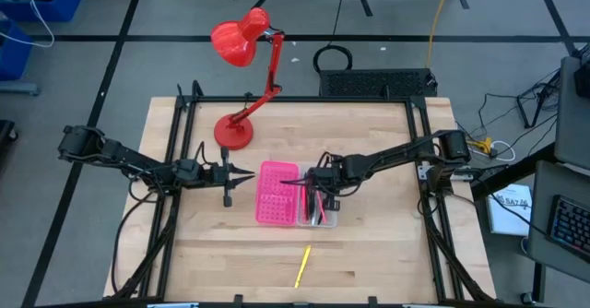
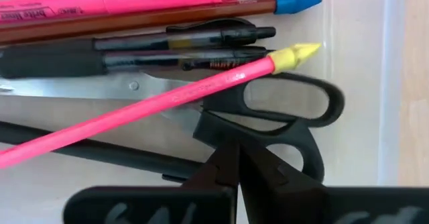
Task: Pick & place school supplies into a supply box
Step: Put the yellow pen in the pink box
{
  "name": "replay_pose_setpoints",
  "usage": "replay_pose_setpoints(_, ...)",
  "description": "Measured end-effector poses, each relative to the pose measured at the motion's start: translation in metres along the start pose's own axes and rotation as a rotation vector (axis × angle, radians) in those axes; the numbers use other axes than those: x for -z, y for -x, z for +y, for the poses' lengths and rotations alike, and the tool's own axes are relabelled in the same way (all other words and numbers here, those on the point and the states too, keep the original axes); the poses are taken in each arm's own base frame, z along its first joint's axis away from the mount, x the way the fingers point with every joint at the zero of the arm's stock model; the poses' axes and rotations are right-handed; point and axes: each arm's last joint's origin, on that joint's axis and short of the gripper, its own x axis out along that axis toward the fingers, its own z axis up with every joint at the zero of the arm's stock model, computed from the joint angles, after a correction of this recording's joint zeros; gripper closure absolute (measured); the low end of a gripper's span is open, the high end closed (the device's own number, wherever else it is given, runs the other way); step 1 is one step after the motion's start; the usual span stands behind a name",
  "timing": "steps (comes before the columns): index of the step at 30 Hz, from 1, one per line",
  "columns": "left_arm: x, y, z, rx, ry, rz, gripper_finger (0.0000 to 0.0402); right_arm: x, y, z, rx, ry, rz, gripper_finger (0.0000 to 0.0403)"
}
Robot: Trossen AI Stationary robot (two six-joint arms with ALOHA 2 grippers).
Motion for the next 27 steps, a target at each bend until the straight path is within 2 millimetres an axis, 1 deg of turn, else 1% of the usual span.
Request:
replay_pose_setpoints(4,0.0,0.0,0.0,0.0,0.001,0.0,0.0355,0.004,-0.006,-0.002,0.006,-0.005,-0.001,0.0403)
replay_pose_setpoints(7,0.0,0.0,0.0,0.0,0.0,0.0,0.0355,0.004,-0.006,-0.003,0.029,-0.006,-0.007,0.0403)
replay_pose_setpoints(11,0.0,0.0,0.0,0.0,0.0,0.0,0.0355,0.004,-0.005,-0.005,0.03,0.0,-0.011,0.0403)
replay_pose_setpoints(14,0.0,0.0,0.0,0.0,0.0,-0.001,0.0355,0.004,0.001,-0.005,0.029,-0.001,-0.027,0.0403)
replay_pose_setpoints(17,0.0,0.0,0.0,0.0,0.0,0.0,0.0355,0.003,0.015,-0.007,0.024,-0.008,-0.07,0.0403)
replay_pose_setpoints(21,0.0,0.0,0.0,0.0,0.0,-0.001,0.0355,0.003,0.044,-0.009,0.011,0.0,-0.159,0.0403)
replay_pose_setpoints(24,0.0,0.0,0.0,-0.001,0.0,-0.002,0.0355,0.005,0.068,-0.002,-0.006,0.065,-0.247,0.0403)
replay_pose_setpoints(27,-0.001,0.0,0.0,-0.002,-0.013,-0.007,0.0355,0.004,0.092,0.01,-0.047,0.072,-0.372,0.0403)
